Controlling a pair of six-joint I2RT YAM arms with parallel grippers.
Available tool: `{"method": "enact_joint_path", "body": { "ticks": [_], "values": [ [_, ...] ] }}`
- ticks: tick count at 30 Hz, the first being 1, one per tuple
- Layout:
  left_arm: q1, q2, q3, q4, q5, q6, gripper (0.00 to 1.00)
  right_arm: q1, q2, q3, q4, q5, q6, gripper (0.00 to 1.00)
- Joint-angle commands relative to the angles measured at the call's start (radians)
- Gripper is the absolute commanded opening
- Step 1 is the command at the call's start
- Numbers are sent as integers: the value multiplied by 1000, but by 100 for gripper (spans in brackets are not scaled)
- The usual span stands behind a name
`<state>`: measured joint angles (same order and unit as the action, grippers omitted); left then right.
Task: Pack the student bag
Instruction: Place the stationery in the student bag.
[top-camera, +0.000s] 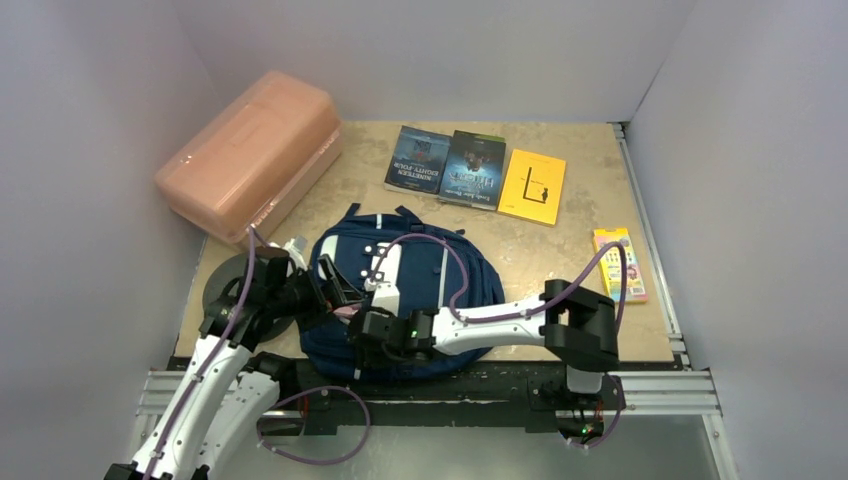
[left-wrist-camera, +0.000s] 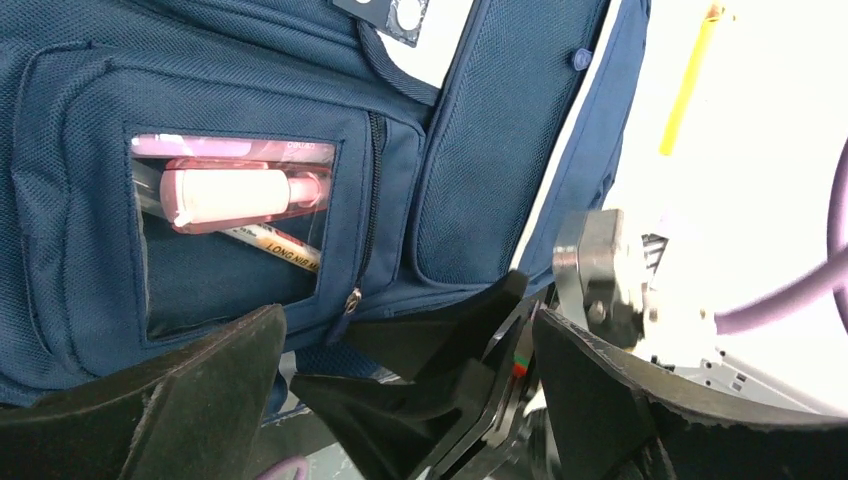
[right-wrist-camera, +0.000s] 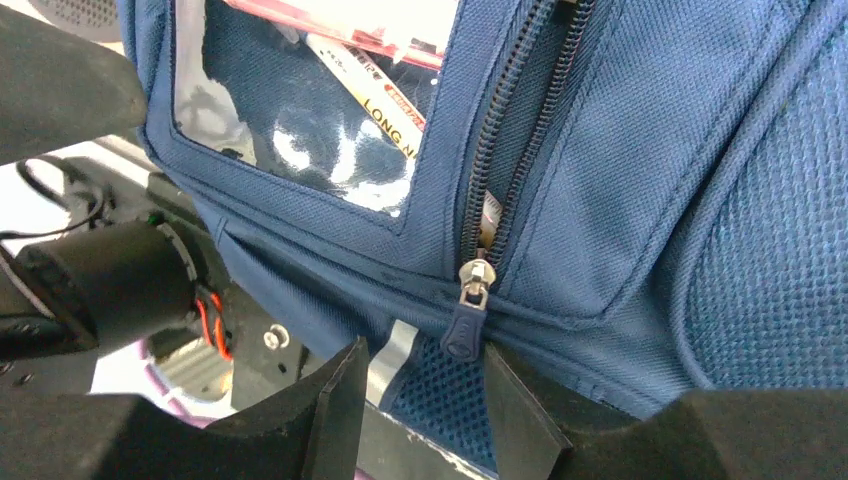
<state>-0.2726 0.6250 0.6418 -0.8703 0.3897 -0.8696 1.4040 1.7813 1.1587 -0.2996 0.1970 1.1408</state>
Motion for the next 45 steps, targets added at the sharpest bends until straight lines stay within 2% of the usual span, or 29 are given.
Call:
{"method": "enact_joint_path", "body": {
  "ticks": [1,4,9,13,17,22,27,29,31,35,39,40,42,45],
  "values": [
    [0,-16,35,-14,-9,-9,94,67,42,112,-182,288,144,49],
    [0,-25,61,-76,-73,-27,94,73,66,147,-258,379,176,47],
    [0,-63,44,-60,-90,-58,94,85,100,194,-376,491,258,44],
    [0,-68,23,-56,-104,-64,94,91,92,185,-366,560,253,41],
    [0,-74,-30,-23,-104,-95,93,118,62,175,-297,601,185,26],
    [0,-79,-81,47,-103,-115,92,121,51,173,-242,554,121,0],
    [0,-73,-145,100,-111,-119,90,118,-51,127,-200,465,89,0],
    [0,-74,-178,118,-125,-116,90,101,-108,89,-123,394,8,0],
    [0,-75,-211,133,-140,-114,91,53,-145,60,-51,270,-44,0],
    [0,-92,-254,132,-175,-119,91,-93,-173,-28,105,-105,-60,0],
    [0,-122,-268,120,-185,-107,91,-167,-227,-122,264,-246,-78,0],
    [0,-128,-267,123,-175,-102,91,-174,-234,-125,278,-259,-152,0],
    [0,-132,-265,123,-158,-100,91,-175,-231,-102,224,-234,-352,20],
    [0,-133,-260,125,-140,-104,92,-173,-205,-99,207,-243,-582,29]
  ]
}}
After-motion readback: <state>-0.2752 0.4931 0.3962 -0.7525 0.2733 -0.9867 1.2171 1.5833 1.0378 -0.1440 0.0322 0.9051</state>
